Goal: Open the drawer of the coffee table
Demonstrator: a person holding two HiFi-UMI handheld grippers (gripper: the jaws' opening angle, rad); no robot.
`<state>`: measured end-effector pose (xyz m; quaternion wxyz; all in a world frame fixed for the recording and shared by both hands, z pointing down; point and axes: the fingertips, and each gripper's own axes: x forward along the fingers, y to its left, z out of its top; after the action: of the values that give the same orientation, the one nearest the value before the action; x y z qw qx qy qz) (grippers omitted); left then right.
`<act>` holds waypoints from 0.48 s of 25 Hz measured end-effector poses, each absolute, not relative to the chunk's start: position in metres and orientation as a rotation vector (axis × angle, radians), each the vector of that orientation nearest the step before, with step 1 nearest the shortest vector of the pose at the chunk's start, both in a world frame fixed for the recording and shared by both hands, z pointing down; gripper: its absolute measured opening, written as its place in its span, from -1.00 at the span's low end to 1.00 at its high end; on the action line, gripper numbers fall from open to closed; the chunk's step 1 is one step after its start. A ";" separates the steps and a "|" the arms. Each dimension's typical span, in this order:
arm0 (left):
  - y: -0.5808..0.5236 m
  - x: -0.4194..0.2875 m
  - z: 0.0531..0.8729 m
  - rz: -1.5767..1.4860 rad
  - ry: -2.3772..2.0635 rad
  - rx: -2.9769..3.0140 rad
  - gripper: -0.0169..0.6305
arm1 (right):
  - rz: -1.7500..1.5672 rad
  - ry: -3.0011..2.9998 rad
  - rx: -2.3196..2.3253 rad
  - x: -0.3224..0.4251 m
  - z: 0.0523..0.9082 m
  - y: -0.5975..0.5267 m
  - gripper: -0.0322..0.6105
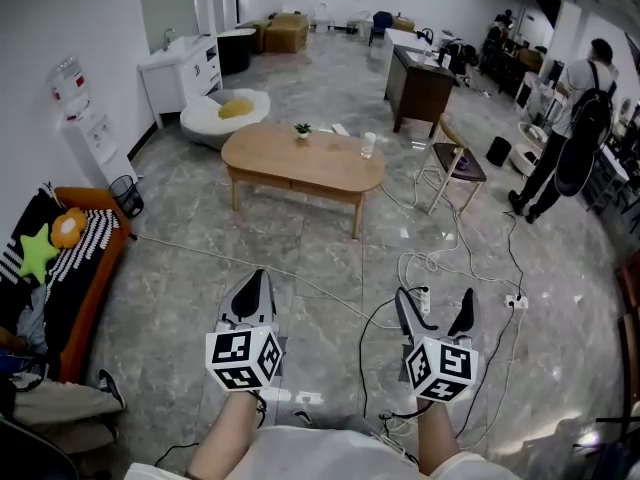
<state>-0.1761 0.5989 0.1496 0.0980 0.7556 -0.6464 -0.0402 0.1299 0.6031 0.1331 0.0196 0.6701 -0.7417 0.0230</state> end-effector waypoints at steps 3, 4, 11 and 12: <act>0.597 -0.188 0.150 -0.105 -1.909 2.245 -0.97 | 0.109 -2.279 2.102 0.126 0.137 0.601 0.93; 0.596 -0.191 0.151 -0.102 -1.907 2.247 -0.97 | 0.123 -2.272 2.110 0.124 0.139 0.601 0.93; 0.578 -0.203 0.158 -0.084 -1.904 2.245 -0.97 | 0.162 -2.244 2.123 0.124 0.150 0.590 0.89; 0.574 -0.204 0.159 -0.082 -1.904 2.243 -0.97 | 0.167 -2.239 2.125 0.124 0.152 0.586 0.89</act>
<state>-0.2042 0.5737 0.1595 0.0991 0.7583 -0.6438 -0.0277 0.1242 0.5859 0.1520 0.0249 0.6872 -0.7240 0.0541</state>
